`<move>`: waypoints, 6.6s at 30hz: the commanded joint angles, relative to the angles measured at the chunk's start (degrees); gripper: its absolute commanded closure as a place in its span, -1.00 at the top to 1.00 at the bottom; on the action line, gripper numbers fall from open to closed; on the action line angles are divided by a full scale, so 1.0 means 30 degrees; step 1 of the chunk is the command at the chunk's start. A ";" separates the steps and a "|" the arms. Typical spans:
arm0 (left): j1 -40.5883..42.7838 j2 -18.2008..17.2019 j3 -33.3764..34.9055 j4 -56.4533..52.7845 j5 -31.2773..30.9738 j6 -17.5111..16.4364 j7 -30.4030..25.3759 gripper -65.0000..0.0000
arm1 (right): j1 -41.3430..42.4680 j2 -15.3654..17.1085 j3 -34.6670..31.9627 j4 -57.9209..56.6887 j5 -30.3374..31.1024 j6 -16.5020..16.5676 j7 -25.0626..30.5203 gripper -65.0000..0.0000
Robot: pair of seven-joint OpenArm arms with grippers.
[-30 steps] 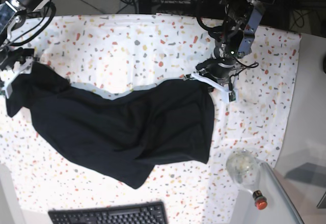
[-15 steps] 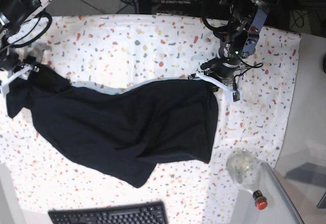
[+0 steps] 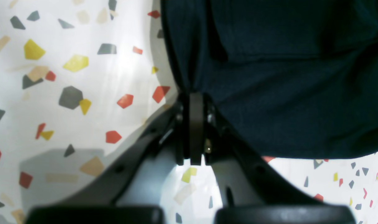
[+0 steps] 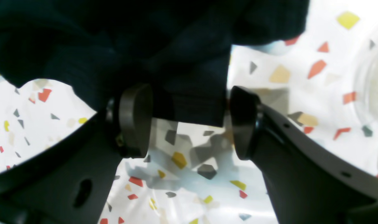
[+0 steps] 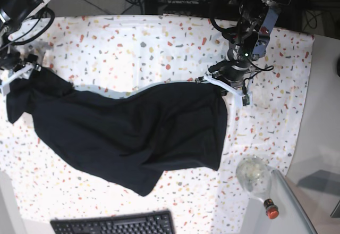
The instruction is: Layout the t-shirt on the table in an organized manner, then fold the t-shirt properly
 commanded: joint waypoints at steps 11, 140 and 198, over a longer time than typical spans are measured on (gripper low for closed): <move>-0.0145 -0.0117 -0.0030 0.0281 0.0150 -0.0078 -0.0400 -1.00 | 0.0200 0.0277 0.0111 -0.1178 0.0155 0.0048 0.0151 -0.11; 0.3986 -0.0468 -0.2140 0.4911 0.7095 -0.0137 0.5051 -1.00 | 0.4214 0.5083 -0.1325 -0.9999 0.0565 0.0048 0.5045 0.31; -1.2072 0.1759 -0.2052 0.8281 0.7183 -0.0137 0.8274 -1.00 | 0.7672 0.7544 -0.7127 1.5085 0.1092 0.0048 -0.9314 -1.00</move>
